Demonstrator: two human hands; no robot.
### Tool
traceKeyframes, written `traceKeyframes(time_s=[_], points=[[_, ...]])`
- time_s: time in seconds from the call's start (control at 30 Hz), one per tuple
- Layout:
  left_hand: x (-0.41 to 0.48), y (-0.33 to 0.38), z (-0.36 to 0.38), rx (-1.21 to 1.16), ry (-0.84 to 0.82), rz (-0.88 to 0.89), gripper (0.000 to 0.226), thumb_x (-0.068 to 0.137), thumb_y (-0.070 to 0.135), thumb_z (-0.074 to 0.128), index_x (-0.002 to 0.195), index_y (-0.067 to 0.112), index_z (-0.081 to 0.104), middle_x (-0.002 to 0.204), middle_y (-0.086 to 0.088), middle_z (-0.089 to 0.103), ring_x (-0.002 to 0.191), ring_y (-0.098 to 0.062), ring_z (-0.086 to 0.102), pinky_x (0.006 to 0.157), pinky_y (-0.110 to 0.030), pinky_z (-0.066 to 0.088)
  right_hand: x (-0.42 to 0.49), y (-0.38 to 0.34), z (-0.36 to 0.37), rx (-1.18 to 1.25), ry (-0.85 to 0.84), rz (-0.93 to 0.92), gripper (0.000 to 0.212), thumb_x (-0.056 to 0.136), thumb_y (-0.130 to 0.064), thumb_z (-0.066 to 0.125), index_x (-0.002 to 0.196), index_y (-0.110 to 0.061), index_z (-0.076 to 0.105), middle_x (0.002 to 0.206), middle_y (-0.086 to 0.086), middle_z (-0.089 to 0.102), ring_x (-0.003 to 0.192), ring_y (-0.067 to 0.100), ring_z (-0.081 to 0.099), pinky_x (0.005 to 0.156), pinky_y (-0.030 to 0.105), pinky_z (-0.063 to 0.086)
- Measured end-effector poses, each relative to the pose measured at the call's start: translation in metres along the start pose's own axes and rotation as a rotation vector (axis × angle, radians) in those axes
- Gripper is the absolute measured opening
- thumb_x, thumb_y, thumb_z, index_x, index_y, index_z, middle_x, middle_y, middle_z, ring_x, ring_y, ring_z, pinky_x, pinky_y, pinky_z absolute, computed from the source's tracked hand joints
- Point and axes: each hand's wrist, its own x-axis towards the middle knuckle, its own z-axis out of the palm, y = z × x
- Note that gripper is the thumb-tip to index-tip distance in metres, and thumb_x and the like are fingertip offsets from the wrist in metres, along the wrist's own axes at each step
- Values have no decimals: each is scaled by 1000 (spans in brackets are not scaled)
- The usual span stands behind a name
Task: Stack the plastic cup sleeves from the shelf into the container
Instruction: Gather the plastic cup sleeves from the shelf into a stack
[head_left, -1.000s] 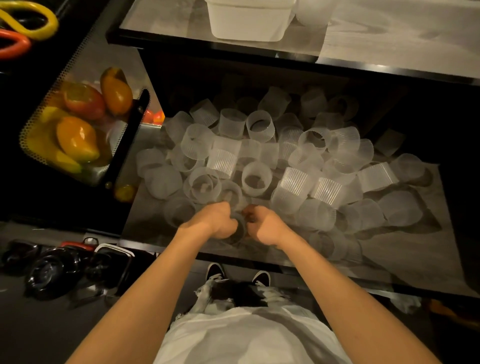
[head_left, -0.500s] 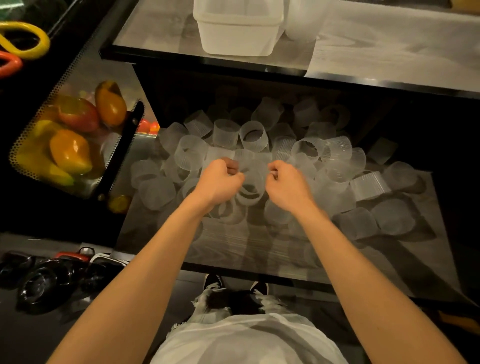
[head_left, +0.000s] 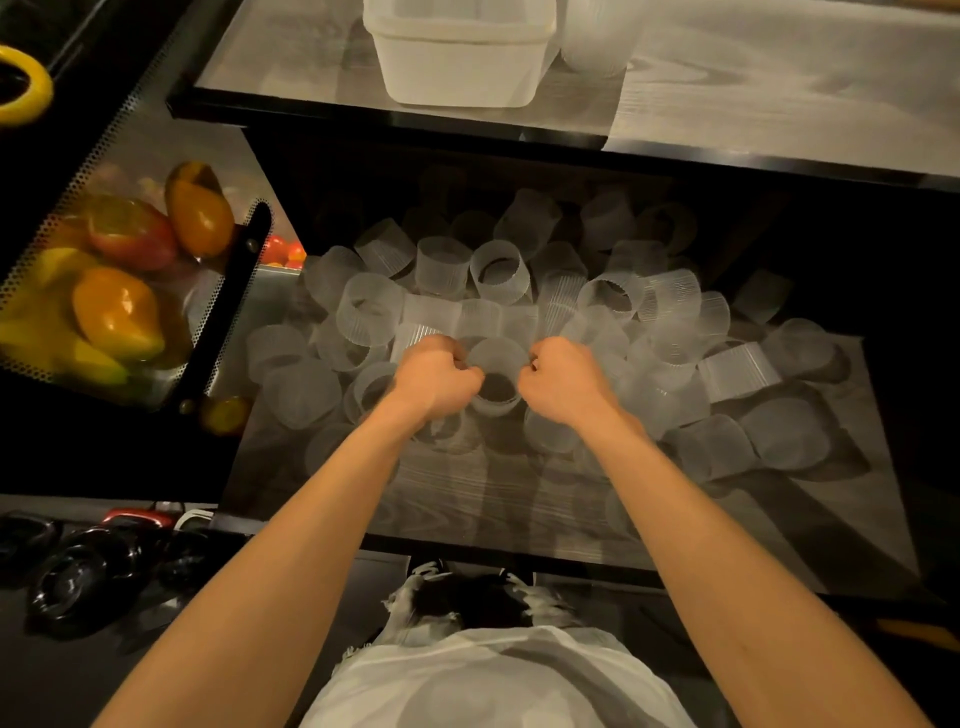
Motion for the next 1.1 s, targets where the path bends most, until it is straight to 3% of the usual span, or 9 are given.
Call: traceKeyframes(time_s=[0.17, 0.3, 0.37, 0.5, 0.63, 0.8, 0.93, 1.03, 1.1], points=[[2, 4, -8, -2, 129, 7, 29, 84, 25, 64, 113, 20, 68, 99, 1, 72, 96, -20, 68, 87, -39, 59, -2, -13, 2, -50, 174, -88, 15, 93, -12, 53, 101, -8, 65, 103, 11, 65, 97, 31, 61, 74, 36, 47], [5, 0, -24, 100, 267, -3, 33, 87, 27, 61, 119, 21, 65, 109, -3, 69, 101, -28, 66, 82, -36, 56, 7, -31, 6, 255, -27, -63, 34, 92, -7, 49, 122, -5, 65, 95, 10, 73, 95, 27, 69, 88, 44, 57], [6, -5, -31, 204, 238, -36, 39, 92, 28, 59, 130, 18, 61, 124, -9, 65, 109, -33, 63, 79, -34, 50, 11, -41, 11, 372, -128, -29, 43, 92, -5, 46, 133, -4, 58, 95, 11, 72, 88, 29, 73, 87, 47, 59], [10, -12, -40, 290, 115, -60, 41, 99, 23, 54, 137, 9, 55, 126, -18, 65, 105, -35, 66, 76, -31, 46, 16, -56, 21, 522, -215, 94, 54, 96, -1, 42, 149, -10, 42, 127, 6, 50, 76, 24, 71, 63, 28, 57], [20, -22, -42, 264, 57, -89, 55, 97, 22, 55, 151, 16, 43, 142, -15, 57, 127, -34, 57, 95, -33, 48, 21, -62, 29, 559, -226, 109, 56, 98, -1, 42, 153, -11, 36, 125, 8, 50, 61, 16, 65, 48, 19, 51], [27, -26, -42, 202, 82, -108, 61, 94, 27, 60, 151, 17, 41, 144, -16, 54, 128, -35, 55, 102, -39, 50, 30, -66, 38, 621, -235, 111, 54, 98, -5, 45, 151, -13, 38, 132, 25, 59, 47, 9, 65, 42, 18, 47], [28, -25, -45, 124, 126, -50, 63, 93, 31, 63, 149, 12, 41, 139, -12, 57, 124, -32, 58, 99, -36, 49, 34, -64, 35, 702, -73, 164, 49, 93, -14, 57, 142, -14, 50, 114, 9, 67, 82, 17, 69, 71, 33, 57], [28, -17, -47, 74, 151, 3, 57, 92, 30, 65, 142, 8, 50, 122, -10, 65, 112, -29, 63, 92, -35, 52, 35, -57, 23, 711, 23, 187, 39, 90, -13, 60, 129, -19, 55, 90, -1, 65, 80, 13, 63, 76, 33, 53], [28, -9, -46, 42, 135, 24, 52, 90, 29, 67, 137, 9, 55, 115, -9, 67, 105, -28, 65, 92, -37, 55, 35, -51, 16, 745, 62, 198, 43, 88, -12, 60, 131, -14, 56, 91, 2, 67, 88, 22, 70, 86, 43, 60]])
